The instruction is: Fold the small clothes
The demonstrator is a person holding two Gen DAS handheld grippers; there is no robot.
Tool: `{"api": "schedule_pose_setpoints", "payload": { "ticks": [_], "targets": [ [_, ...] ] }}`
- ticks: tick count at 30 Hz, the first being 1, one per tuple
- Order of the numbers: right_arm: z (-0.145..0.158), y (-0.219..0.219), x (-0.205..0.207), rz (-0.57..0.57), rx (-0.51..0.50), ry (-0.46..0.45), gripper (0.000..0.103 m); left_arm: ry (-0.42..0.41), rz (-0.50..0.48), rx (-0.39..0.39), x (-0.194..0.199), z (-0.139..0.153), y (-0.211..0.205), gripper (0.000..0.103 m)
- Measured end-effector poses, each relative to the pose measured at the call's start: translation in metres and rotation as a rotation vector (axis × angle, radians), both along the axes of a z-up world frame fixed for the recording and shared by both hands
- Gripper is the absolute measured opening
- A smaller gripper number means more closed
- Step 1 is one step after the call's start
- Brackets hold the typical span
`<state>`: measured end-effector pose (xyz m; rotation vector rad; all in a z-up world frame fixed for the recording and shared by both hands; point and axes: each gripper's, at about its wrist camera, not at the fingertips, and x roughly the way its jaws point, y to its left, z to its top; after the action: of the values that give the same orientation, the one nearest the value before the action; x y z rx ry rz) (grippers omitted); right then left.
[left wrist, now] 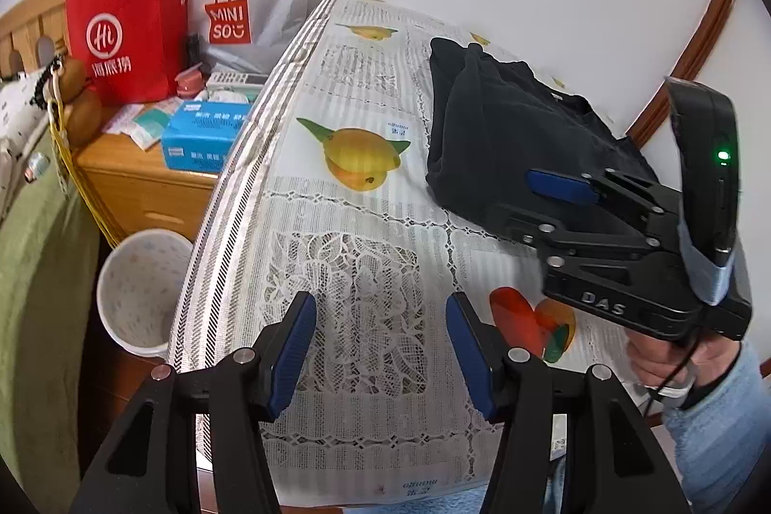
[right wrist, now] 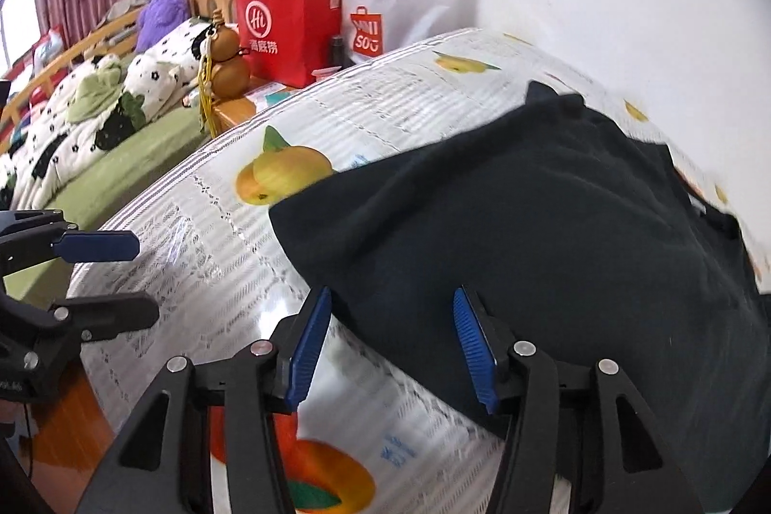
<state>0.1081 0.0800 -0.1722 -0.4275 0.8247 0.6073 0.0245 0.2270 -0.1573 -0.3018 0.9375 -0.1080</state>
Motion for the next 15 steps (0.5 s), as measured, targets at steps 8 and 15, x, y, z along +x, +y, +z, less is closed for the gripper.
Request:
{"api": "schedule_pose_setpoints", "payload": {
  "ticks": [8,15],
  "targets": [
    [-0.013,0.019,0.004,0.03,-0.037,-0.056,0.066,-0.003,-0.007,-0.011,-0.001,-0.002,0.005,0.054],
    [-0.01,0.016,0.016,-0.006,-0.029,-0.066,0.023,-0.007,-0.018,0.001,0.006,-0.002,-0.003,0.056]
  ]
}}
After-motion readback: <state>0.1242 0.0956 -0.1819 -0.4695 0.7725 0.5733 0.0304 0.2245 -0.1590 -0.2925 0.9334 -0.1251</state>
